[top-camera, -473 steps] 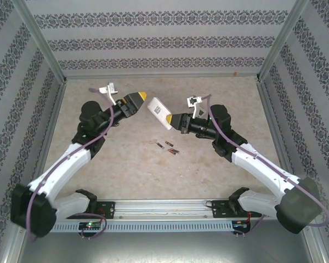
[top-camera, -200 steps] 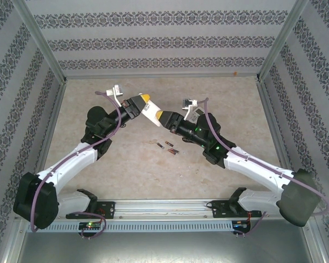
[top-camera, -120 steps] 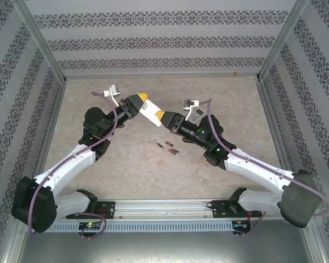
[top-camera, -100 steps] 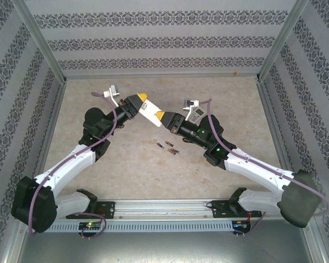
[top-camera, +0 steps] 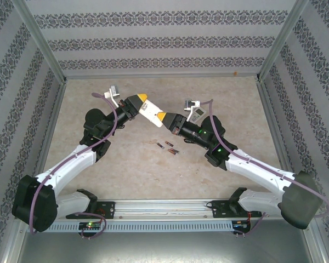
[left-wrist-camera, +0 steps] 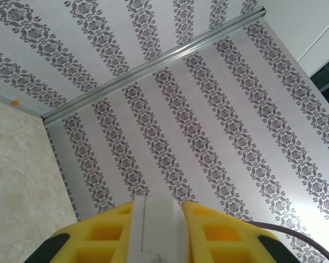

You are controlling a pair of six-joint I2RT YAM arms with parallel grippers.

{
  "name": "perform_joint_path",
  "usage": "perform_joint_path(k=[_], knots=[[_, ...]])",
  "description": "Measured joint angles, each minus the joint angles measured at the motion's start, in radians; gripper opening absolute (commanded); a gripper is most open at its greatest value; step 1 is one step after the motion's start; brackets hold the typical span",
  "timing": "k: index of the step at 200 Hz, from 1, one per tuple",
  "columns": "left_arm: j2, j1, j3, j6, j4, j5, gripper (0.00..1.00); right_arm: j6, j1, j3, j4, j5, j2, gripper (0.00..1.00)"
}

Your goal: Load the batteries into the remote control

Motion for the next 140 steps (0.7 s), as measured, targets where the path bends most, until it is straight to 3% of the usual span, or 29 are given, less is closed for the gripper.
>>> perform_joint_path(k=[9, 40, 49, 72, 78, 89, 114, 140], knots=[[-0.002, 0.0, -0.001, 0.006, -0.006, 0.003, 0.0, -0.007, -0.002, -0.008, 0.001, -0.003, -0.002, 0.28], [-0.004, -0.001, -0.006, 0.017, -0.026, 0.023, 0.0, -0.003, -0.004, -0.035, 0.002, -0.019, -0.027, 0.04], [-0.004, -0.003, -0.006, 0.011, -0.019, 0.027, 0.0, 0.0, -0.005, -0.035, 0.005, -0.029, -0.033, 0.06], [-0.004, -0.004, -0.006, 0.004, -0.005, 0.031, 0.0, 0.0, -0.014, -0.035, 0.002, -0.042, -0.037, 0.31], [-0.004, -0.004, -0.006, 0.004, -0.005, 0.033, 0.0, -0.005, -0.016, -0.036, -0.003, -0.045, -0.037, 0.33], [-0.004, 0.0, -0.006, 0.013, -0.007, 0.019, 0.0, -0.008, -0.023, -0.043, -0.017, -0.044, -0.043, 0.29], [-0.004, 0.027, -0.006, 0.027, -0.006, -0.02, 0.0, -0.019, -0.044, -0.064, -0.042, -0.042, -0.063, 0.09], [-0.002, 0.029, -0.006, 0.026, 0.009, -0.029, 0.0, -0.027, -0.048, -0.066, -0.057, -0.044, -0.061, 0.07]])
